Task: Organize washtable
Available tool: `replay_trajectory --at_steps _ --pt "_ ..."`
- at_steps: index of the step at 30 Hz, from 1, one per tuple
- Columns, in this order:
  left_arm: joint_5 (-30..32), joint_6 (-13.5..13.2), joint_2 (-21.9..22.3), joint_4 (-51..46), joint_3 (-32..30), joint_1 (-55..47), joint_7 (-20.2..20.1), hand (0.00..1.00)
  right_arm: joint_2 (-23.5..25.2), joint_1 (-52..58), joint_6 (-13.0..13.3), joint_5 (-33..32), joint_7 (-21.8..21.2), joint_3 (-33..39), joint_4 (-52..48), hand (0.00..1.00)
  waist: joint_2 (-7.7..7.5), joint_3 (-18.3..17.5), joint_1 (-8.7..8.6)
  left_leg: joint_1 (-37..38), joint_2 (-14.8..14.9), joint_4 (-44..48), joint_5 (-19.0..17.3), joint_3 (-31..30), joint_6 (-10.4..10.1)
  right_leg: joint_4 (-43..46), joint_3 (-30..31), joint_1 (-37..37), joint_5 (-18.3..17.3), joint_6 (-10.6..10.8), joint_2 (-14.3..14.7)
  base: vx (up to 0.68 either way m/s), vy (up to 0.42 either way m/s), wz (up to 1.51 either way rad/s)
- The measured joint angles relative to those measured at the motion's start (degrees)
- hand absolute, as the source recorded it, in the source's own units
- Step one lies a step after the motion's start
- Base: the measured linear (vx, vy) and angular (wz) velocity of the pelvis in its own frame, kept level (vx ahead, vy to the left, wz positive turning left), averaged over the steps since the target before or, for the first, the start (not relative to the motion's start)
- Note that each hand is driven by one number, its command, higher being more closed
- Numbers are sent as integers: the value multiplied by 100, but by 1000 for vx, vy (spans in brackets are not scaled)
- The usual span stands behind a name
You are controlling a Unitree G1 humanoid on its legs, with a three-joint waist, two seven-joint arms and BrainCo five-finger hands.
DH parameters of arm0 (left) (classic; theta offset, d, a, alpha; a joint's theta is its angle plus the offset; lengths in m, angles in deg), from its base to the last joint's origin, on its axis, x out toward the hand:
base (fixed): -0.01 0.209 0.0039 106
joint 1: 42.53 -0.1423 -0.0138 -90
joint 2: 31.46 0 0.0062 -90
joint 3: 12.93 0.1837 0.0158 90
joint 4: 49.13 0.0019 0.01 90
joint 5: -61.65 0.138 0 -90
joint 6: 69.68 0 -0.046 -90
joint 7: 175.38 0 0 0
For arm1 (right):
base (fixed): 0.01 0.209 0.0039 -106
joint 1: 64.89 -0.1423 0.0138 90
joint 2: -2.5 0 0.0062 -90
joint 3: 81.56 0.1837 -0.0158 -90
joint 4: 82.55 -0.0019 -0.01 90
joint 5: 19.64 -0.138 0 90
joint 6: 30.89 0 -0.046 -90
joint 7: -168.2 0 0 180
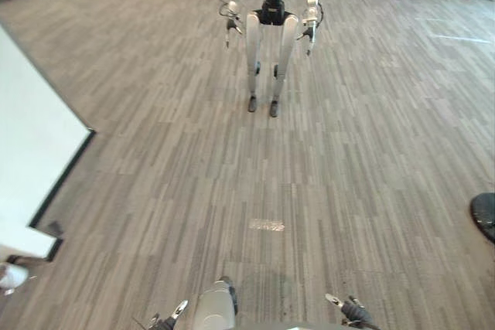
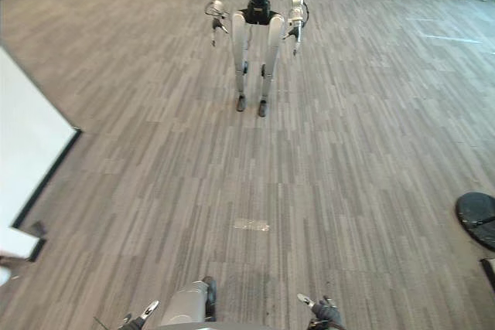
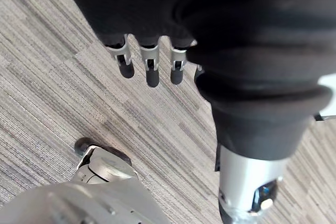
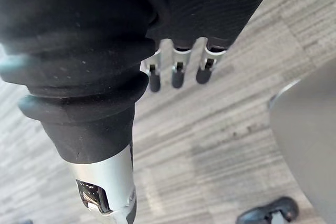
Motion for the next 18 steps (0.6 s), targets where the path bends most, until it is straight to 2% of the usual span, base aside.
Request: replay_trajectory --at_steps 1,2,3,4,5,6,7,8,9,10,11,13,15,18 --pt "0 13 0 24 6 11 -3 0 -14 -6 10 0 -8 1 -15 0 10 5 -7 187 -24 -98 -72 6 21 508 -21 -162 285 129 -37 395 127 1" --pt "9 19 -13 53 80 17 -9 0 -54 -17 23 8 -78 8 -15 0 106 24 -35 584 -55 -302 -159 -4 76 1394 -58 -475 668 142 -85 415 97 4" --pt "28 24 -22 52 116 40 -13 0 -84 -28 23 16 -100 -5 -32 0 125 25 -22 942 -56 -504 -196 3 62 1774 -187 -760 337 -170 -160 389 65 5" --pt "28 22 -22 49 120 43 -11 0 -97 -25 23 18 -102 -38 -40 0 130 23 -20 1156 -51 -695 -184 7 42 1739 -394 -947 126 -359 -211 286 15 6" --pt "27 19 -17 46 118 51 -14 0 -98 -21 24 17 -102 -46 -48 0 141 19 -33 1283 -27 -797 -178 1 33 1609 -517 -1068 11 -433 -232 182 -59 11" --pt "25 6 4 35 110 68 -11 0 -103 -20 25 14 -99 -48 -93 0 162 15 -47 1485 56 -981 -170 -24 -40 929 -738 -1310 -126 -472 -244 211 -116 15" --pt "25 5 14 20 102 66 -8 0 -104 -18 24 13 -96 -50 -156 0 169 11 -61 1531 97 -1017 -177 -40 -111 544 -831 -1395 -116 -475 -258 269 -165 16" --pt "22 1 20 -44 94 61 -4 0 -99 6 21 11 -87 -104 -215 0 136 1 -70 1580 128 -1028 -237 -45 -259 -414 -958 -1427 232 -523 -321 179 -122 11" --pt "18 -12 6 -86 78 41 -2 0 -82 45 19 14 -85 -158 -232 0 67 -23 -66 1587 94 -1015 -285 -52 -337 -935 -926 -1425 732 -553 -337 263 -202 9" --pt "23 -11 18 -49 48 35 20 0 -62 72 18 -17 -86 -238 -234 0 50 -41 -57 1623 83 -943 -379 -141 -473 -1250 -791 -1356 901 -418 -311 221 -177 5" --pt "27 -5 132 -30 56 42 16 0 -140 81 23 5 -87 -269 -254 0 211 -96 -89 1646 248 -963 -377 -175 -488 -1399 -903 -1238 950 -489 -163 293 -241 9" --pt "33 -25 324 -34 64 38 22 0 -300 73 15 10 -85 -264 -252 0 502 -185 -170 1769 446 -1349 -280 -259 -662 -1992 -1069 -980 1048 -561 103 178 -148 12" --pt "32 -70 423 -34 69 32 22 0 -345 75 9 23 -83 -264 -250 0 617 -244 -163 1937 545 -1666 -190 -254 -767 -2375 -1091 -783 1177 -591 273 139 -103 -1" --pt "24 -111 410 -28 137 32 17 0 -344 85 9 27 -73 -259 -184 0 579 -286 -167 2091 594 -1992 -72 -253 -743 -3056 -1099 -467 1487 -598 434 117 -22 -7"
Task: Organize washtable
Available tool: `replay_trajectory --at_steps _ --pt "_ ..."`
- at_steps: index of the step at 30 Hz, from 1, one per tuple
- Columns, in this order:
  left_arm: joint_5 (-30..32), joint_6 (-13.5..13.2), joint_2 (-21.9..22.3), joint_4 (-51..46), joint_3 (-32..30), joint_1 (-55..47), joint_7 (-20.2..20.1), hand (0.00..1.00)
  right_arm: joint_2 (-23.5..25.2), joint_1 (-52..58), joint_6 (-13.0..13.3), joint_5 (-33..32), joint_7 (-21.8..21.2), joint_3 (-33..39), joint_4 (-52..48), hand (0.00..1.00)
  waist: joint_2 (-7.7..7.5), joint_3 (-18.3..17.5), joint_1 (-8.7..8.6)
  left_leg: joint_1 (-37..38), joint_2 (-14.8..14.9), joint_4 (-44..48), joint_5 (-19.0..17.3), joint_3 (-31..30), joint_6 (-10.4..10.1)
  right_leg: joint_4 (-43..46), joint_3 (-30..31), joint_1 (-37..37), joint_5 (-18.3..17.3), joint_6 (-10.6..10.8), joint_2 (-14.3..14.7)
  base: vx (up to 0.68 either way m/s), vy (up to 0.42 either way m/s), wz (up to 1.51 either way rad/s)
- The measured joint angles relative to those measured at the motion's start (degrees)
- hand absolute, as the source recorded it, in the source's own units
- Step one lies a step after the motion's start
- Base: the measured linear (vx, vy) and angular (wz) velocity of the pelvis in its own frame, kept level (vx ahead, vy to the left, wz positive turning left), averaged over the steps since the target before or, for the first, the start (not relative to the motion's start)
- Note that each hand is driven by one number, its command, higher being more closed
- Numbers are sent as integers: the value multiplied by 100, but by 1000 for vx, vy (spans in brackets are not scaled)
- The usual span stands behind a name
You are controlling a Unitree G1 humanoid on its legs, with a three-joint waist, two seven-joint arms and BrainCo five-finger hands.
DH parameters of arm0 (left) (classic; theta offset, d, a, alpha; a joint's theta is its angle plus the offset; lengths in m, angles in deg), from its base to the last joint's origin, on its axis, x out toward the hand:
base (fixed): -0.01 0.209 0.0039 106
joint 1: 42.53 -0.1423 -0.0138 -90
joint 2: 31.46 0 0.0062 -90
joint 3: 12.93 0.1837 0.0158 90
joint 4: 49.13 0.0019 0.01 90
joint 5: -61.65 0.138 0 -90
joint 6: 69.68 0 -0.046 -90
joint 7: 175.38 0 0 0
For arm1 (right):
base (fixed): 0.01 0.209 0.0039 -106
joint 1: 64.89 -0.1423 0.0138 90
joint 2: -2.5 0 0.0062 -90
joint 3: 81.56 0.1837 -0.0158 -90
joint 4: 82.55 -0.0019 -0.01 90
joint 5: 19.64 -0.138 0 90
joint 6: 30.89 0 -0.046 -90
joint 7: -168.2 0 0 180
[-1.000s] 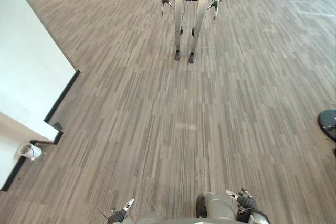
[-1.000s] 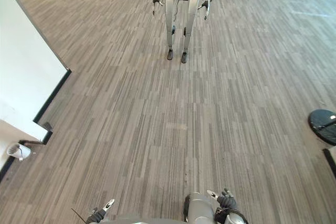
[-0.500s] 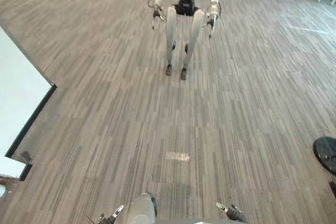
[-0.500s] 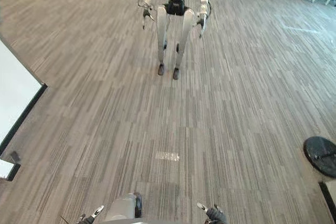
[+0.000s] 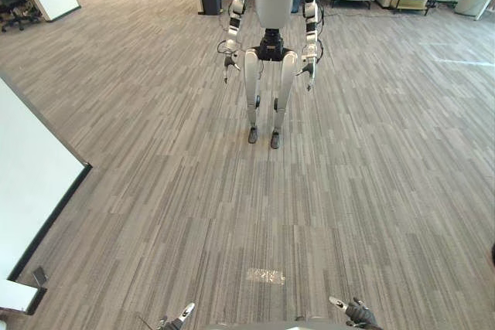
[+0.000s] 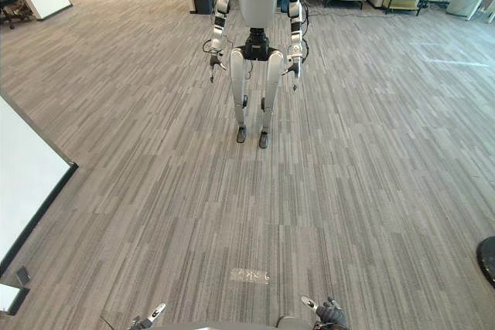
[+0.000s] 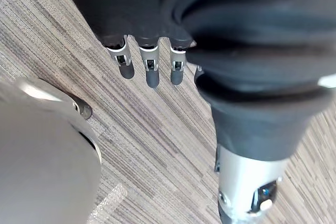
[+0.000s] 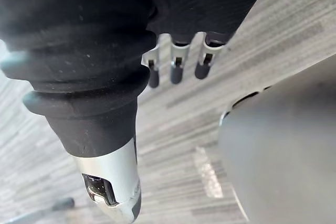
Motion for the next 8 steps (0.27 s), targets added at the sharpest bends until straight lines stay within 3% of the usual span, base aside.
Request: replay_trajectory --at_steps 4,8 --pt "-79 -35 -179 7 366 0 -1 0 -26 3 0 -3 16 9 187 0 -120 -111 2 85 -161 -153 54 0 18 -854 13 389 431 83 -23 66 80 -1" --pt "-238 -142 -302 61 704 5 -13 0 -16 2 16 -16 18 7 314 0 -156 -150 -8 106 -373 -151 66 -55 58 -1134 10 552 555 190 -205 22 82 3"
